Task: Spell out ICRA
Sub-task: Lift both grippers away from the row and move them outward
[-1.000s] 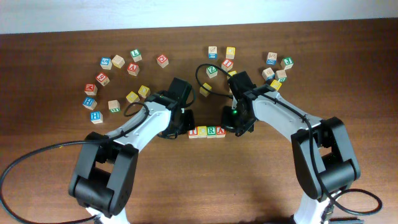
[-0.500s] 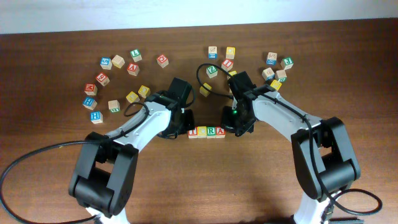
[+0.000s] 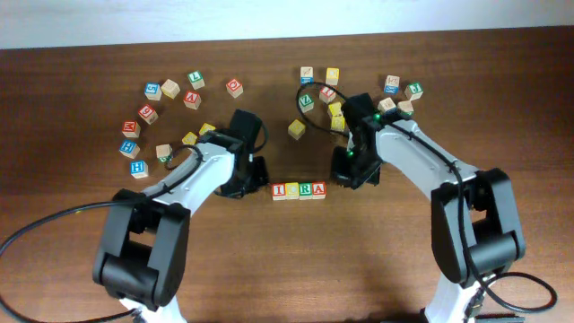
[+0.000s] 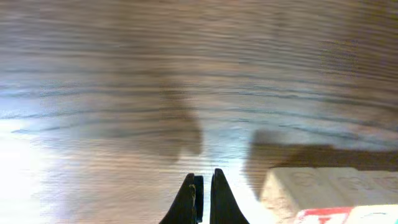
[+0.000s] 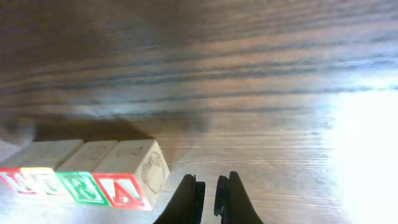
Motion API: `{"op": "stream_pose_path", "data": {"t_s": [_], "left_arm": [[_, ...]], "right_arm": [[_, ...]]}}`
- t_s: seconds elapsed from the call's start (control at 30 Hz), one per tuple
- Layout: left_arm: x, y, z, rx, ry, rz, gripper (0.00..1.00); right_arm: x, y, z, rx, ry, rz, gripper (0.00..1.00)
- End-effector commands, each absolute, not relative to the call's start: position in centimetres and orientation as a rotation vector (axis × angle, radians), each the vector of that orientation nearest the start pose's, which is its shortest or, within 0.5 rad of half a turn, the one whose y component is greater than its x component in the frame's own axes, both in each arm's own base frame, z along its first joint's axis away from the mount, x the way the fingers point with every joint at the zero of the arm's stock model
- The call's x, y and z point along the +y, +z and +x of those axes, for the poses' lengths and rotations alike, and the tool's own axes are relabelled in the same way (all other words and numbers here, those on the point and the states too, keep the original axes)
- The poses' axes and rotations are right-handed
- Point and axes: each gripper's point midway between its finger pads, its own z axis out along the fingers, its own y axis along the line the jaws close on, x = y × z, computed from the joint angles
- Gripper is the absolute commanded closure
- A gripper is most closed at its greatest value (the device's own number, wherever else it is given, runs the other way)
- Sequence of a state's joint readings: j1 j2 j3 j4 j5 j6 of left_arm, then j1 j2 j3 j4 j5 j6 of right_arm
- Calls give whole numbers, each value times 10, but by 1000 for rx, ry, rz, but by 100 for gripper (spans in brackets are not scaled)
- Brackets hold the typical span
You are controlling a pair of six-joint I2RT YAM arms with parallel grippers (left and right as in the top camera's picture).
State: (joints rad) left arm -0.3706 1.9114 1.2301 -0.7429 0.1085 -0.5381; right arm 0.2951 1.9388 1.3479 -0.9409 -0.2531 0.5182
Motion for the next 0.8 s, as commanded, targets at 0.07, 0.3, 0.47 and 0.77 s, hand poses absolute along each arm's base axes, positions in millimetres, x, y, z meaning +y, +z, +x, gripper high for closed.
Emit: {"op": "stream_pose_path", "data": {"t_s": [0.07,0.3,0.47,0.77], "left_arm": [[-110,71,354,2894,-153,-324,100],[-75,117,348,2795,-135,-422,40],[-72,118,345,2804,-132,-436,1],[-71,116,339,2827,-120,-437,1]], "right_arm": [[142,57,340,3148,352,277,96],[126,126,330,3023,297,218,96],[106,202,298,2850,279,159,96],[106,216,256,2872,227,67,96]]}}
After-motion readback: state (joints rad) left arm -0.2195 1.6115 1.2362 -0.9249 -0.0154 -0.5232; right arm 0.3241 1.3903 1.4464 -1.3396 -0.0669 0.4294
